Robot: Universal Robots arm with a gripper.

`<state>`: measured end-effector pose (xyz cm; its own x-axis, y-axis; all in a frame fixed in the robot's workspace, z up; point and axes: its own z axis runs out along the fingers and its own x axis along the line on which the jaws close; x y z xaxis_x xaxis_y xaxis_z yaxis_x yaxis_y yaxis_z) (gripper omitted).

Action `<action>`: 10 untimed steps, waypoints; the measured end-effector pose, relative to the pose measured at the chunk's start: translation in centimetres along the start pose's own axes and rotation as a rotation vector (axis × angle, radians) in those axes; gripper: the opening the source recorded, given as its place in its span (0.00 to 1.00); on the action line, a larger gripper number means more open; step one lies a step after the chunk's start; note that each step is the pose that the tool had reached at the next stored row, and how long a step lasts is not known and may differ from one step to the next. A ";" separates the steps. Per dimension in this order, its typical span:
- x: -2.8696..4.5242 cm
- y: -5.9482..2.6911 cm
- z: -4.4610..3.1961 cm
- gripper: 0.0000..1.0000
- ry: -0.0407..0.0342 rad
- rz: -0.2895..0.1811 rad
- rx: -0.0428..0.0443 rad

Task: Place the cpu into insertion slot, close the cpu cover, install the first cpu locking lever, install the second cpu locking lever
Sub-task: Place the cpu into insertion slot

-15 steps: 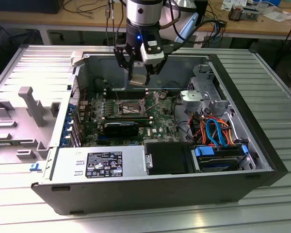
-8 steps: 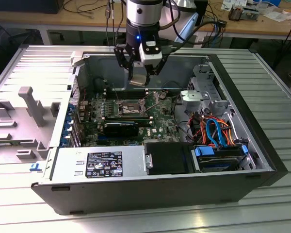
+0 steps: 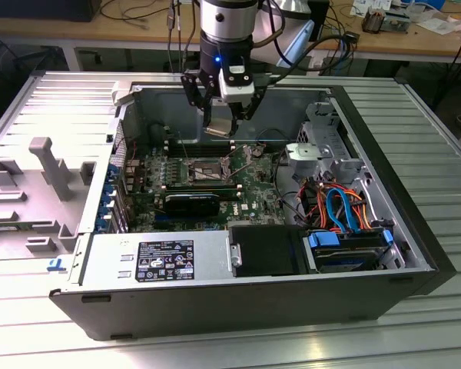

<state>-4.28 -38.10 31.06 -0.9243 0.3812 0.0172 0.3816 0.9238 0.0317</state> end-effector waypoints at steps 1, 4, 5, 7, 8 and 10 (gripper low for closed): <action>0.00 0.00 0.00 0.54 -0.0002 0.004 0.0001; 0.00 0.00 0.01 0.54 -0.0007 0.018 0.0000; 0.00 0.00 0.02 0.54 -0.0008 0.022 -0.0001; 0.00 0.00 0.03 0.54 -0.0011 0.029 -0.0002; 0.00 0.00 0.03 0.54 -0.0012 0.032 -0.0002; 0.00 0.00 0.03 0.54 -0.0014 0.039 -0.0002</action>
<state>-4.28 -38.10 31.03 -0.9089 0.4167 0.0170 0.4171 0.9083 0.0313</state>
